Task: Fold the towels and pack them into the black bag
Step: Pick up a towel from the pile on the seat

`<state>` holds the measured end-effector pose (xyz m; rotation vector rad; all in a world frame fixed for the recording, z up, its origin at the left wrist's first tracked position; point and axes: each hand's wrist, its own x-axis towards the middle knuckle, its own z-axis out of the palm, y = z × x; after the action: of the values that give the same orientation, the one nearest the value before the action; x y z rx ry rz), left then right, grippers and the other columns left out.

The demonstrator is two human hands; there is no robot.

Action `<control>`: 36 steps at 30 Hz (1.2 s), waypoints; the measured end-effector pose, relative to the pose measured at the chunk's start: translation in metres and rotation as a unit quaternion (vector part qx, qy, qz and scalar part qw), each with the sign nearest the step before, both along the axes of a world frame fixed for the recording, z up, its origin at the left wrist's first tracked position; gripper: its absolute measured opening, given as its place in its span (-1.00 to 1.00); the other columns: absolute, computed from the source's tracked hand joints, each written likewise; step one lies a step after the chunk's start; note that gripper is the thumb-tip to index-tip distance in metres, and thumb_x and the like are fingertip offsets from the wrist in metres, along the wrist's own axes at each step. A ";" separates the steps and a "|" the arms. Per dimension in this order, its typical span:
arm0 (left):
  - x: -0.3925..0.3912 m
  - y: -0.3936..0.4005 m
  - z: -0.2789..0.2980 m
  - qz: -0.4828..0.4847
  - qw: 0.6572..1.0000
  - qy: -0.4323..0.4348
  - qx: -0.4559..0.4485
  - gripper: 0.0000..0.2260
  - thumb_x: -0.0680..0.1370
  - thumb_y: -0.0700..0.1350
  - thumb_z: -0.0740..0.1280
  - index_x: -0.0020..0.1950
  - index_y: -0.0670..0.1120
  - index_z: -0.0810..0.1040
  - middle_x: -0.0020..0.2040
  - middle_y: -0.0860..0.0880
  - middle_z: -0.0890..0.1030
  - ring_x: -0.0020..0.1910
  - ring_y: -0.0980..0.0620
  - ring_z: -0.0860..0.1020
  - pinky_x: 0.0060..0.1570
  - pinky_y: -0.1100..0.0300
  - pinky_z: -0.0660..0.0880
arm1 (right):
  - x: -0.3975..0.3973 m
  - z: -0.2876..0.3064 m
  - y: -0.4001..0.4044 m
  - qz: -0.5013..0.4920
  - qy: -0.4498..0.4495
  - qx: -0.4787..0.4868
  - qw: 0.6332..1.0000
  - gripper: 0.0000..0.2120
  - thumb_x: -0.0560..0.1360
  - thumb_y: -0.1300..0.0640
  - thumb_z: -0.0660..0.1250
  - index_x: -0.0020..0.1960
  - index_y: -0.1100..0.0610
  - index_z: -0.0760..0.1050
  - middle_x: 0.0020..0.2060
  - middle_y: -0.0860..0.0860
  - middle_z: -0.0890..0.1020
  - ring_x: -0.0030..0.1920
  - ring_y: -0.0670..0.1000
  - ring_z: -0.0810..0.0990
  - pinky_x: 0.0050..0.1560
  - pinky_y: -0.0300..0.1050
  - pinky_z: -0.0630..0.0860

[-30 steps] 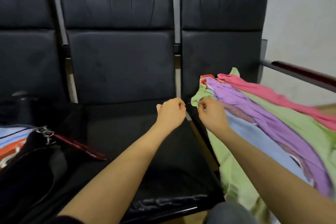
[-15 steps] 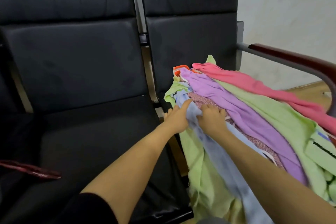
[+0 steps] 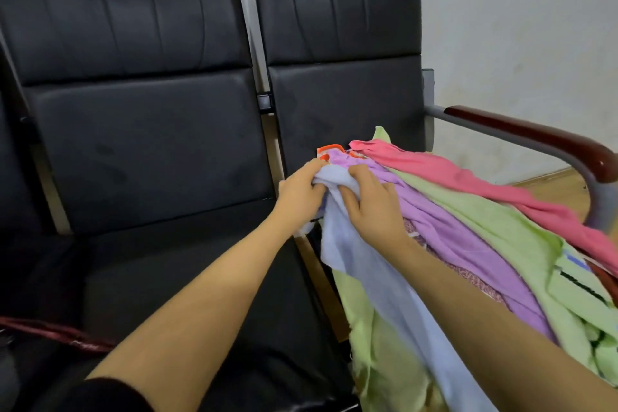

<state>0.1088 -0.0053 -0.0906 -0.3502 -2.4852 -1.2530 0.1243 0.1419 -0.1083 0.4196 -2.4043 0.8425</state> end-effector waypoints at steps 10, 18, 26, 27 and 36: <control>0.063 -0.079 0.037 0.155 0.965 0.148 -0.148 -0.84 0.53 -0.24 0.14 -0.09 -0.02 0.45 -0.18 0.03 0.46 -0.10 -0.04 0.46 -0.08 0.12 0.21 | 0.036 0.026 -0.064 0.115 0.009 0.000 0.993 -0.69 0.59 -0.09 0.16 0.05 0.13 0.50 -0.16 0.03 0.54 -0.12 0.02 0.45 0.03 -0.05 0.32; 0.104 -0.157 0.042 0.339 0.895 0.089 -0.277 -0.74 0.55 -0.17 0.08 -0.35 -0.06 0.17 -0.36 0.00 0.32 -0.24 -0.04 0.33 -0.09 0.10 0.21 | 0.062 0.025 -0.156 0.230 -0.036 -0.081 0.969 -0.72 0.62 0.01 0.15 -0.16 0.14 0.46 -0.38 -0.10 0.47 -0.31 -0.03 0.46 -0.16 -0.07 0.41; 0.122 -0.193 -0.027 0.281 0.904 -0.063 -0.317 -0.54 0.53 -0.20 0.18 0.43 -0.11 0.20 0.16 -0.10 0.43 0.04 -0.09 0.44 0.06 0.10 0.27 | 0.058 -0.029 -0.190 0.112 -0.160 0.205 0.959 -0.68 0.67 0.02 -0.04 0.12 0.13 0.44 0.01 0.10 0.60 0.00 0.12 0.56 0.10 -0.01 0.38; 0.125 -0.194 -0.038 0.262 0.910 -0.077 -0.311 -0.49 0.54 -0.20 0.19 0.48 -0.11 0.14 0.19 -0.11 0.41 0.09 -0.09 0.44 0.11 0.08 0.28 | 0.055 -0.037 -0.191 0.088 -0.179 0.221 0.955 -0.70 0.67 0.02 -0.01 0.16 0.11 0.44 0.07 0.09 0.59 0.06 0.11 0.55 0.14 0.00 0.36; 0.153 -0.176 -0.108 0.120 0.904 -0.208 -0.354 -0.73 0.54 -0.18 0.18 0.20 0.00 0.52 0.23 -0.07 0.43 0.27 -0.12 0.31 0.22 0.07 0.16 | 0.067 -0.089 -0.193 0.077 -0.170 0.186 0.965 -0.74 0.63 0.10 0.06 0.16 0.13 0.48 0.08 0.07 0.54 0.11 0.08 0.52 0.14 -0.02 0.30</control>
<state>0.2622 -0.1810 -0.1982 0.0817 -3.1699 -0.2995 0.1914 -0.0515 -0.1968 0.6582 -2.8941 0.5563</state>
